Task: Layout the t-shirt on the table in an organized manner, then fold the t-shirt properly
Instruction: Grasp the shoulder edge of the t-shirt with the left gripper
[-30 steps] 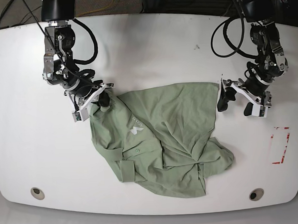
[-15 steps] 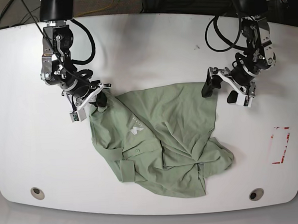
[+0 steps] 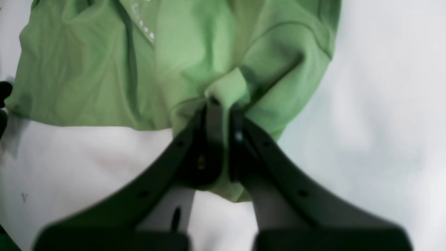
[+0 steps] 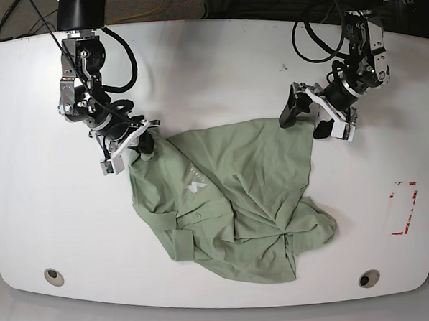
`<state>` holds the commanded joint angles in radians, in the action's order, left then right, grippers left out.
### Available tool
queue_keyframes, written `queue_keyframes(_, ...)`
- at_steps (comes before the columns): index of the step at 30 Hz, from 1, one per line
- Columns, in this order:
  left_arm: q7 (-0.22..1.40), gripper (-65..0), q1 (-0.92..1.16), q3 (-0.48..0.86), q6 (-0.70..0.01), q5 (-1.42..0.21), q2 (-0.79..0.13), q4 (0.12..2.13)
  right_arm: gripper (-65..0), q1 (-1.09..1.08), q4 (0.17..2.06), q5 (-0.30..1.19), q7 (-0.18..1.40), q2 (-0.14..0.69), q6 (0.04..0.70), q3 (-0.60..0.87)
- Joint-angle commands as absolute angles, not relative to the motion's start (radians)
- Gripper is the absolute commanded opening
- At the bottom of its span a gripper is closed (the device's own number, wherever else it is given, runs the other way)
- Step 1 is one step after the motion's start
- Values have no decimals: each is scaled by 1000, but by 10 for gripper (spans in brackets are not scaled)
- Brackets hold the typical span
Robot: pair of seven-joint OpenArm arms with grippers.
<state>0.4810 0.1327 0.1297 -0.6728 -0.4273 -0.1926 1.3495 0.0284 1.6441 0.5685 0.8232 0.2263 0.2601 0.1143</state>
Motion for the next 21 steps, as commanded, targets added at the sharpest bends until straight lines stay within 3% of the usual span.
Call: queue_keyframes(21,475,-346,99,74,-665,-427,-208,1371,-650,48,1646,568,822,229,262,114)
